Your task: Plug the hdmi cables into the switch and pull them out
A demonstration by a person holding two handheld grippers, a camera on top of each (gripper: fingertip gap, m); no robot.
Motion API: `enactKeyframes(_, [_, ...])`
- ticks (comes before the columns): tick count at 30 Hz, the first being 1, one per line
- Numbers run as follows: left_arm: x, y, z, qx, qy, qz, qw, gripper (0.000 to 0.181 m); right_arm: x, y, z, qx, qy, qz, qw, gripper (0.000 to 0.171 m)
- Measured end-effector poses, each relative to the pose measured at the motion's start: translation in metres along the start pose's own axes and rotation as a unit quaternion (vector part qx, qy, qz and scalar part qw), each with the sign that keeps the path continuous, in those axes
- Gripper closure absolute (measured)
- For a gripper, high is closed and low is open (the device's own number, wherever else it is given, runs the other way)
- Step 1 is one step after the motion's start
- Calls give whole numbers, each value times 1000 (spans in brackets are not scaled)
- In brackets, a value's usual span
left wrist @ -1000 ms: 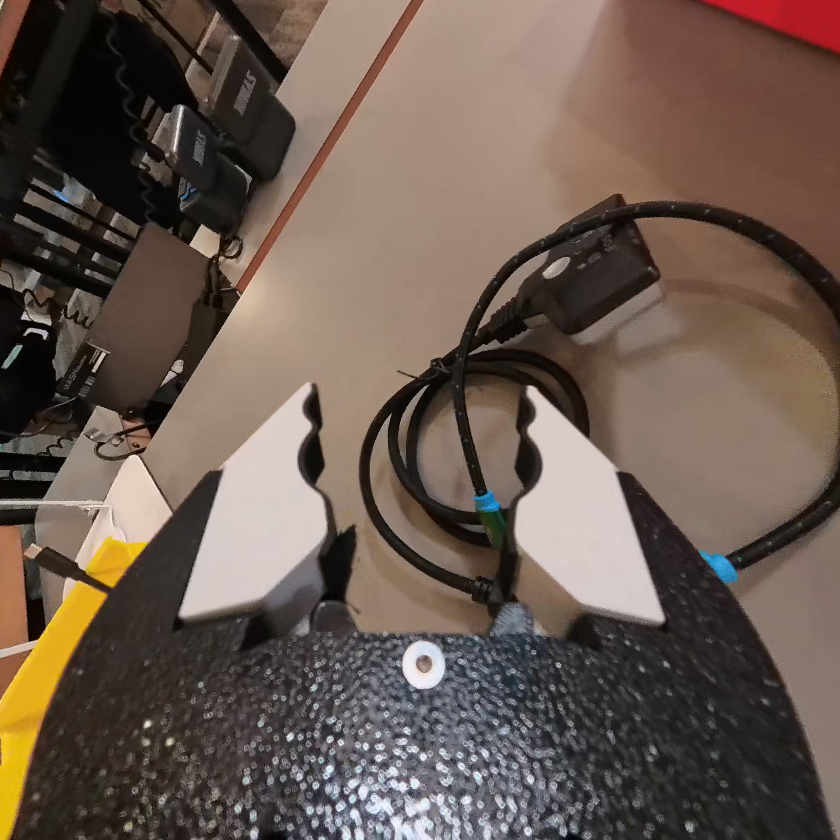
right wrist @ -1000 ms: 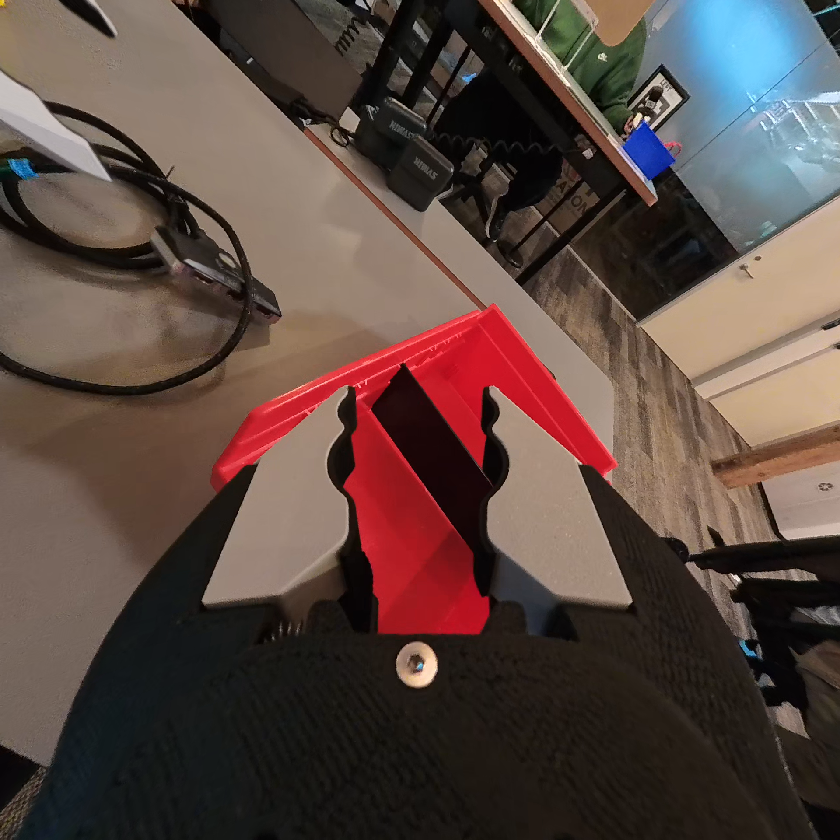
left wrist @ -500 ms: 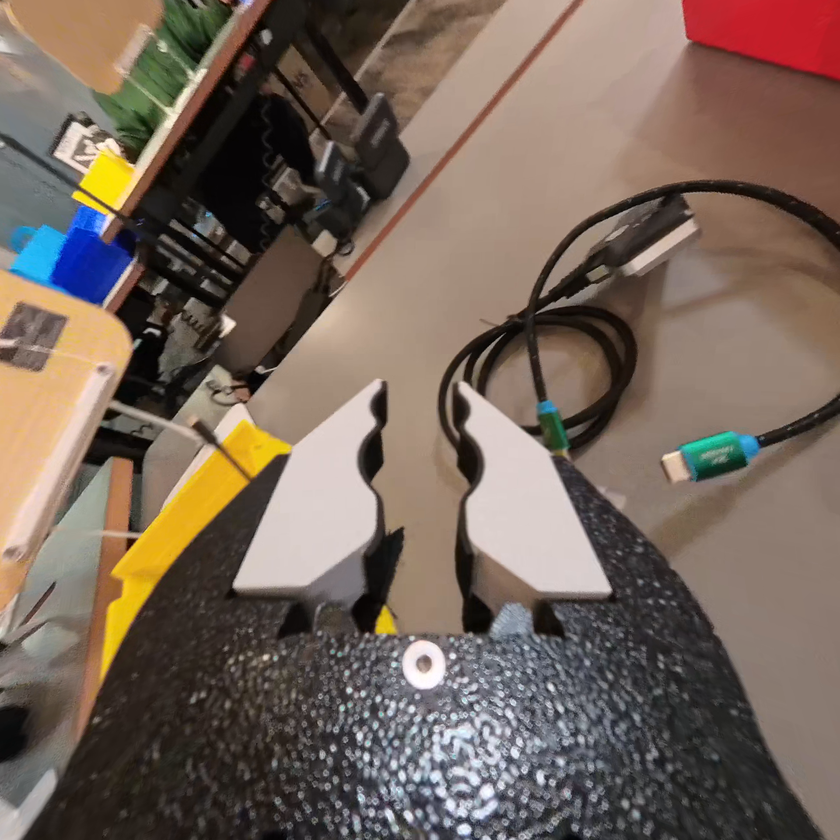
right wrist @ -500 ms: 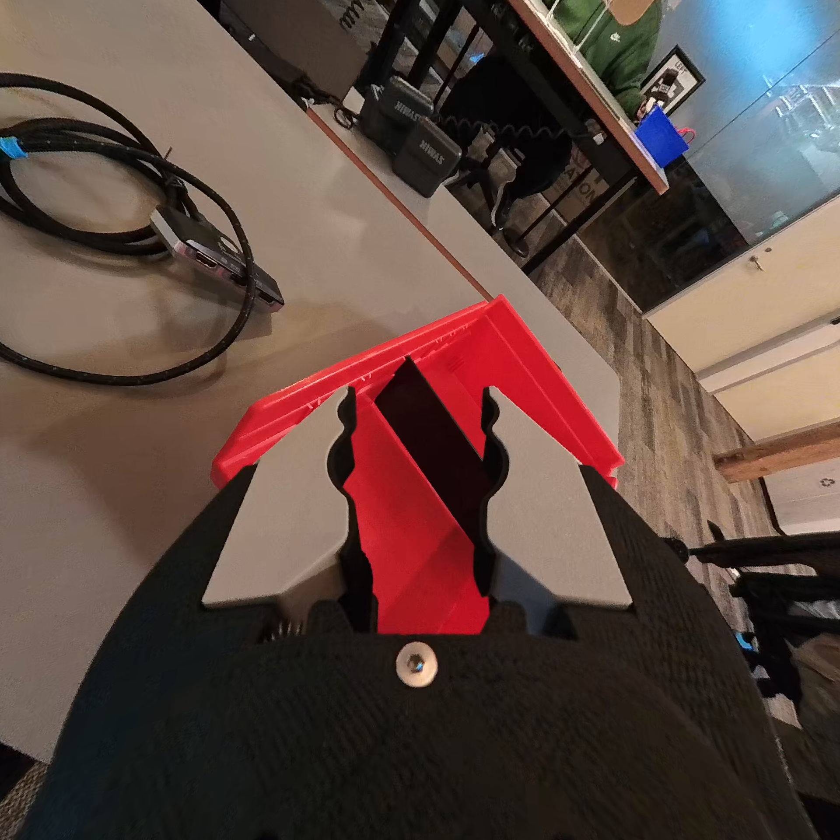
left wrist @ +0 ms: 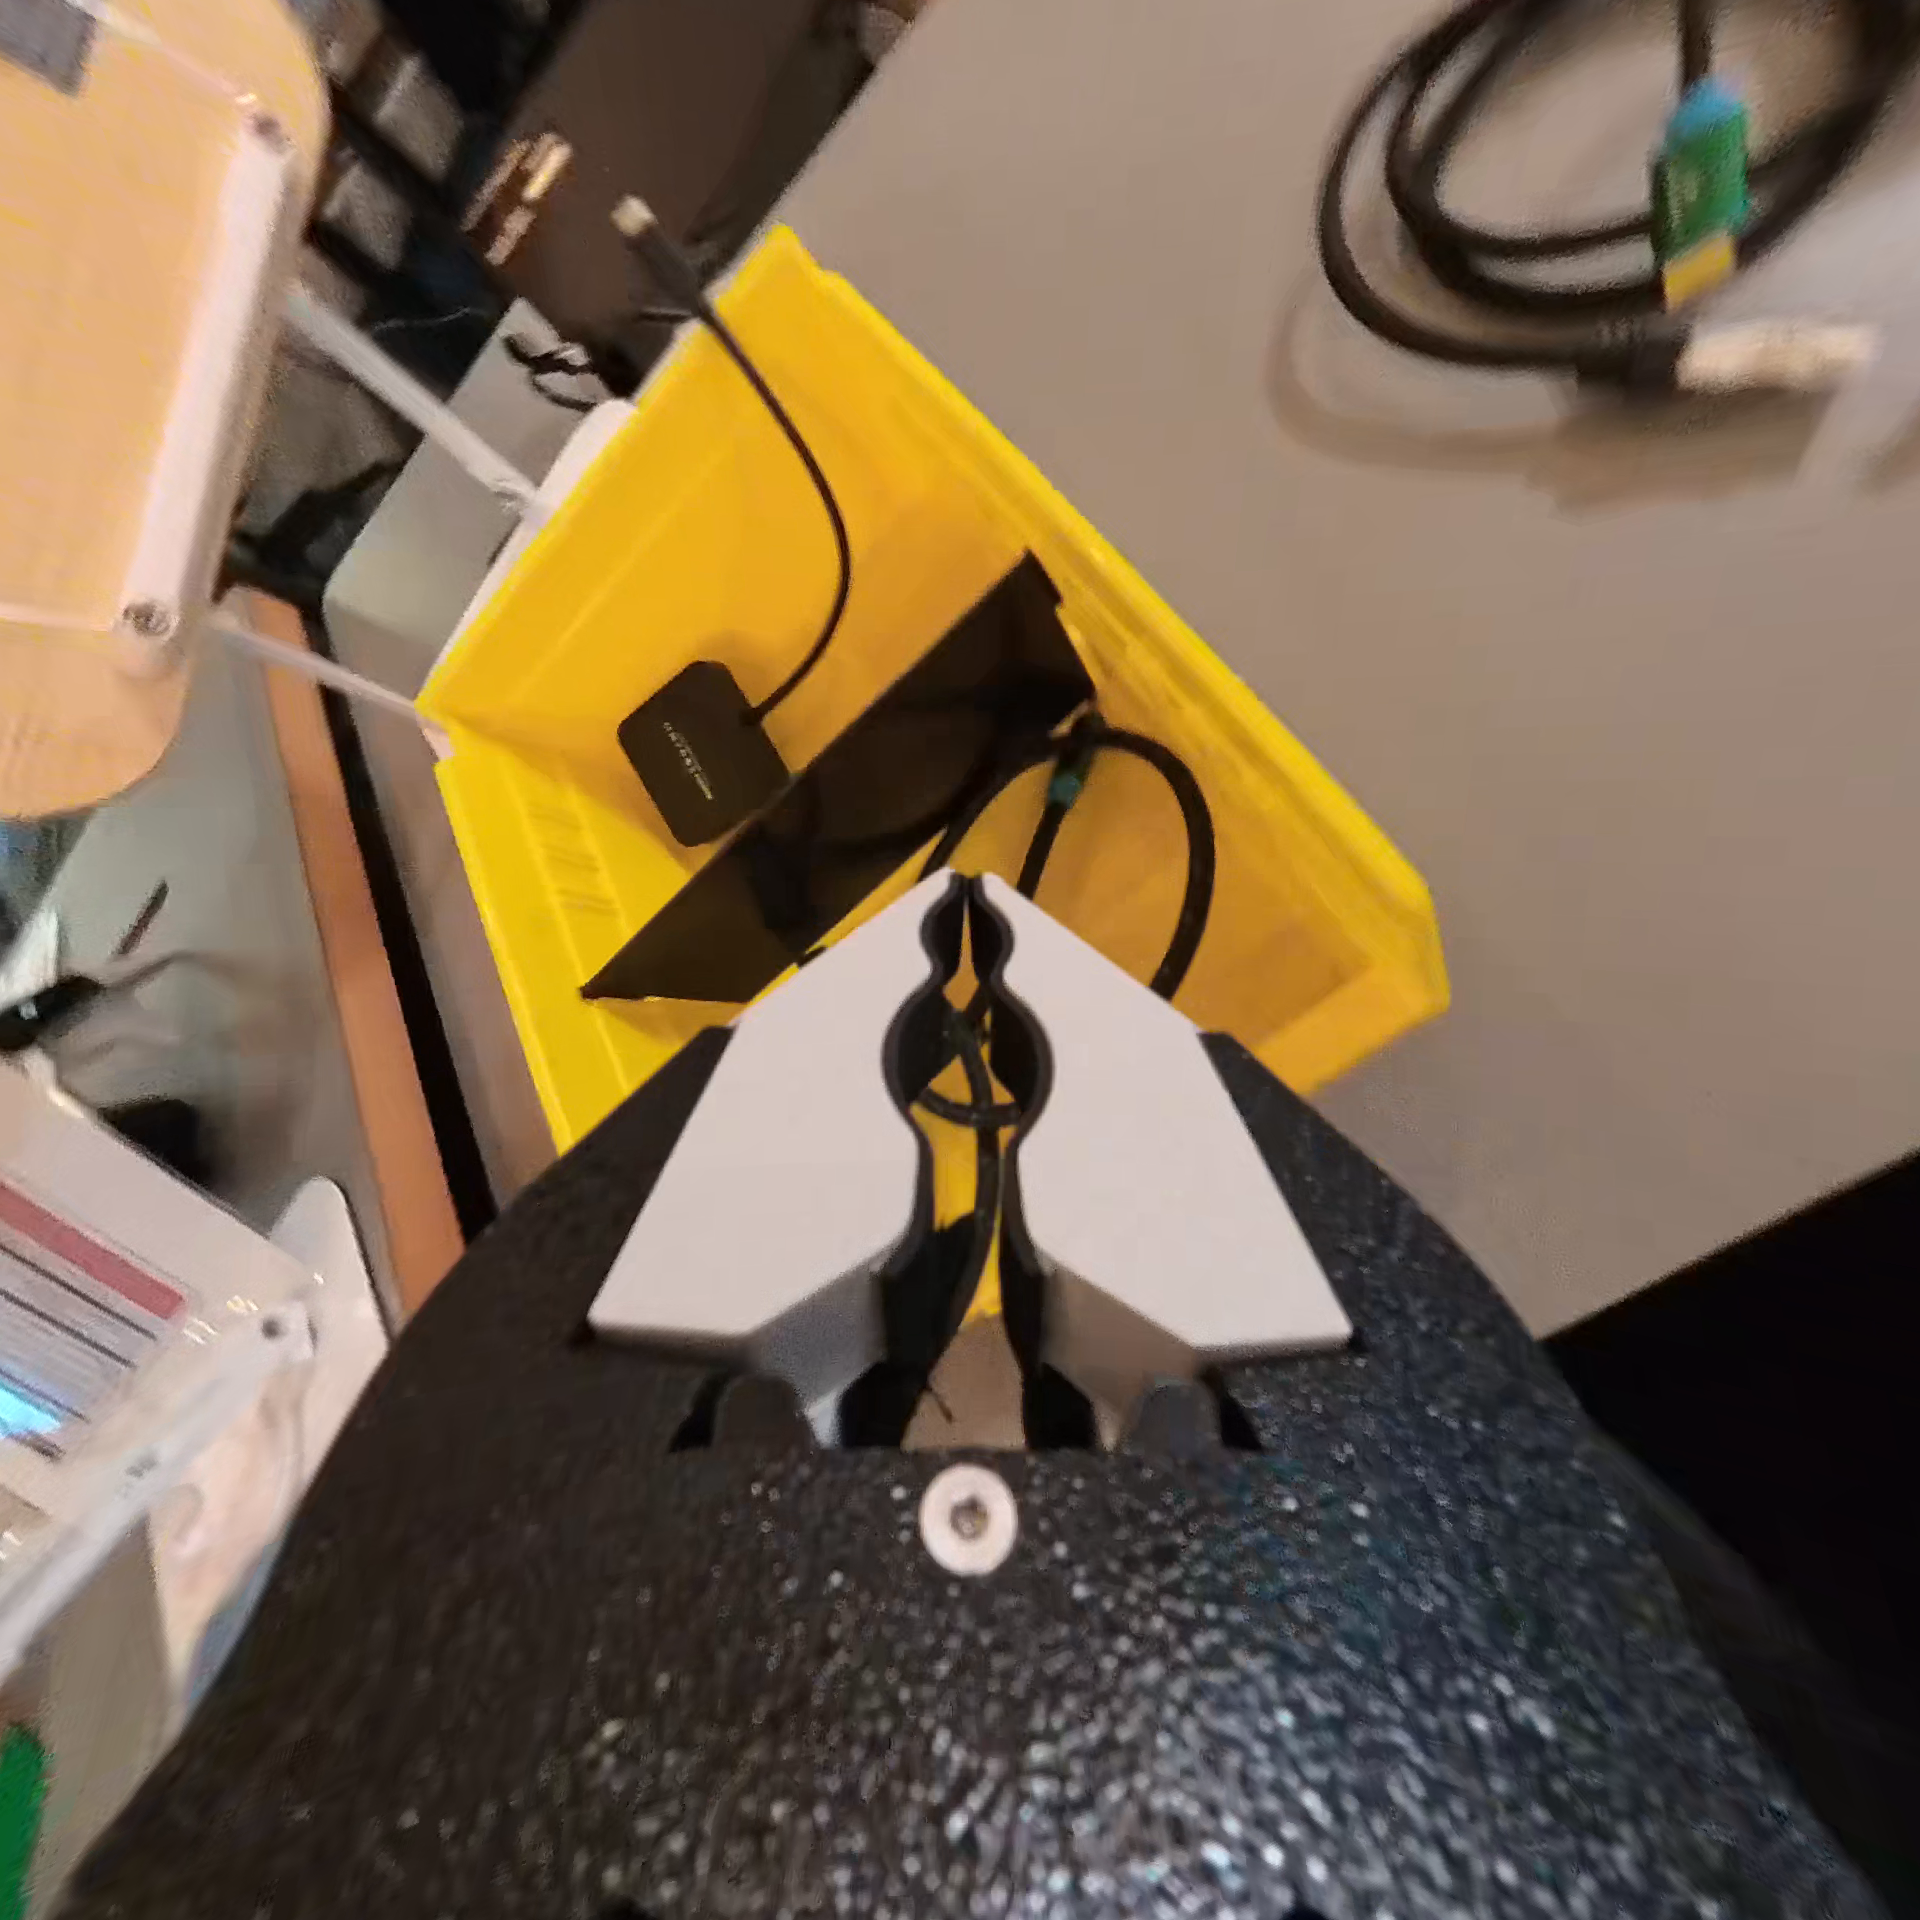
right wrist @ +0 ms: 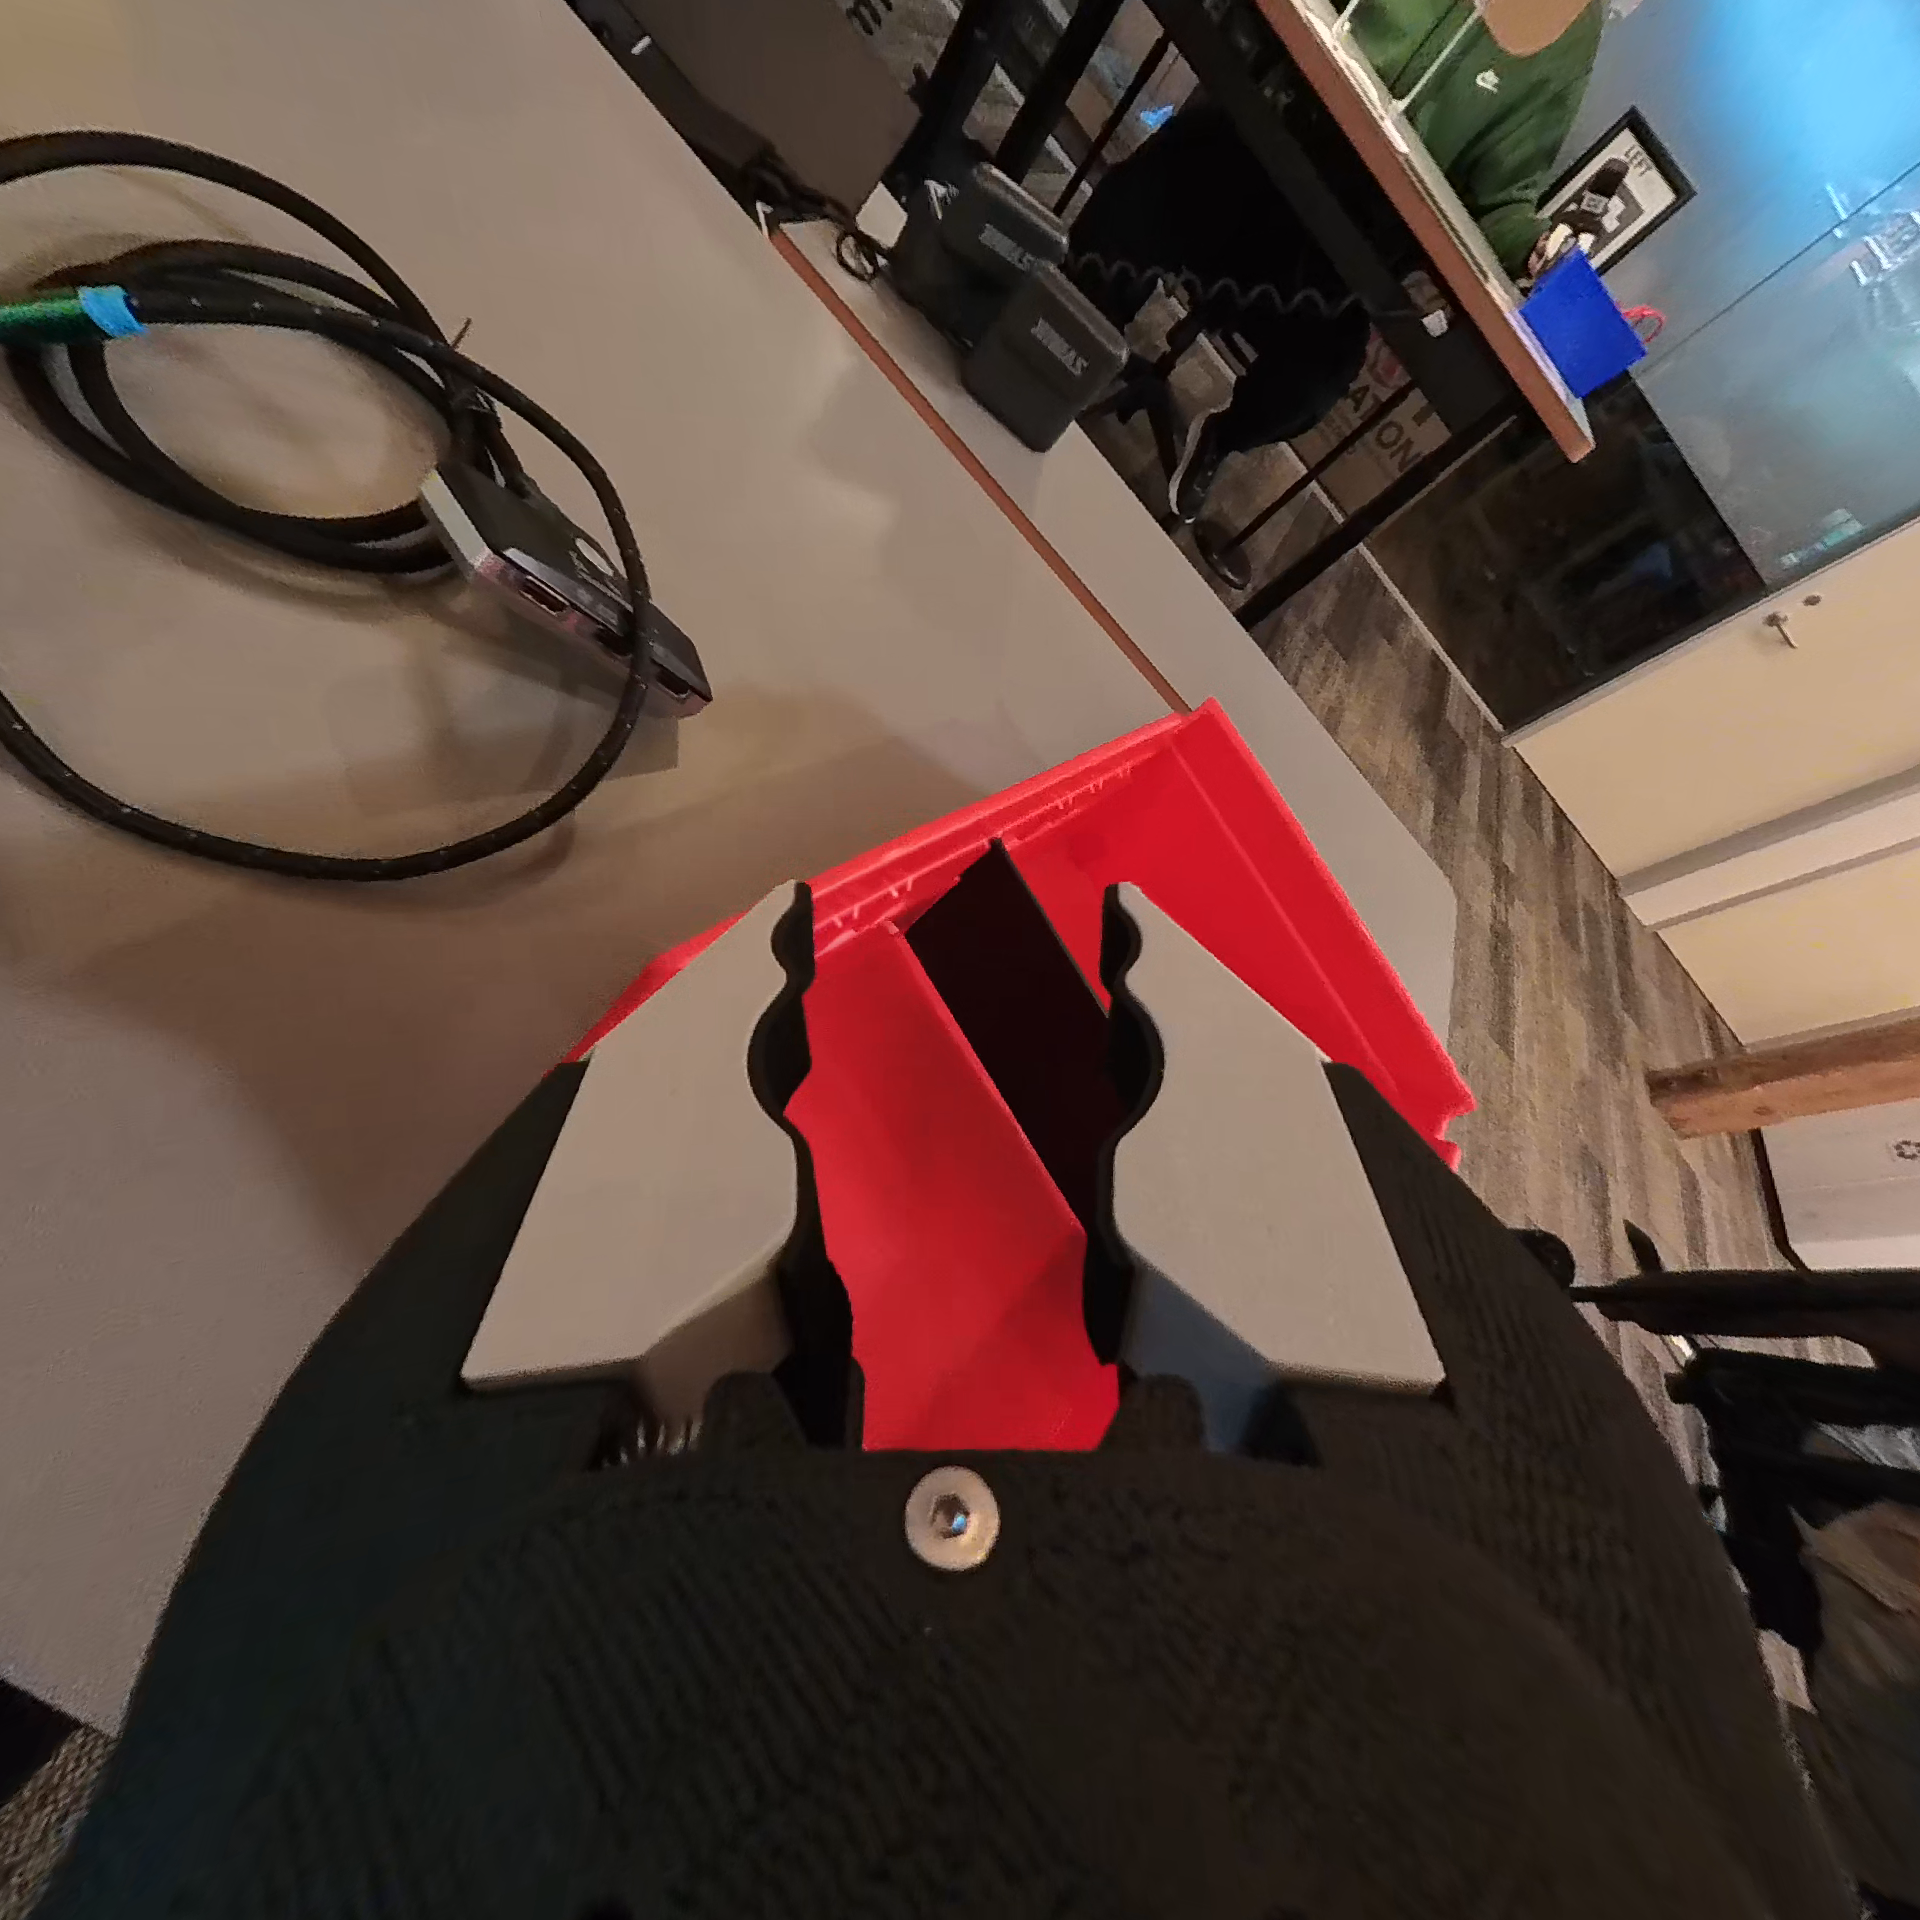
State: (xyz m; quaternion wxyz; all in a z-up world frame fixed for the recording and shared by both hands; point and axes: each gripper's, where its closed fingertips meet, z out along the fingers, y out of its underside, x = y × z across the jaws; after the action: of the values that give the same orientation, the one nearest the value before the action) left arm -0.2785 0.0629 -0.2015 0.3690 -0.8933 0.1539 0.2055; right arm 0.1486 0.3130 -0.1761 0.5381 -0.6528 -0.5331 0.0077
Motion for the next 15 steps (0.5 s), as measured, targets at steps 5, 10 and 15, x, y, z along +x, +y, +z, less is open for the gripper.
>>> enactKeyframes(5, [16, 23, 5, -56, 68, 76, 993, 141, -3, 0, 2, -3, -4, -2, 1000, 116])
enactKeyframes(10, [31, 37, 16, -106, 119, 102, 982, 131, -3, 1, 3, -5, -6, -2, 1000, 116])
enactKeyframes(15, [35, 48, 35, -147, 128, 122, 973, 133, -3, 2, 3, -6, -6, -1, 1000, 116])
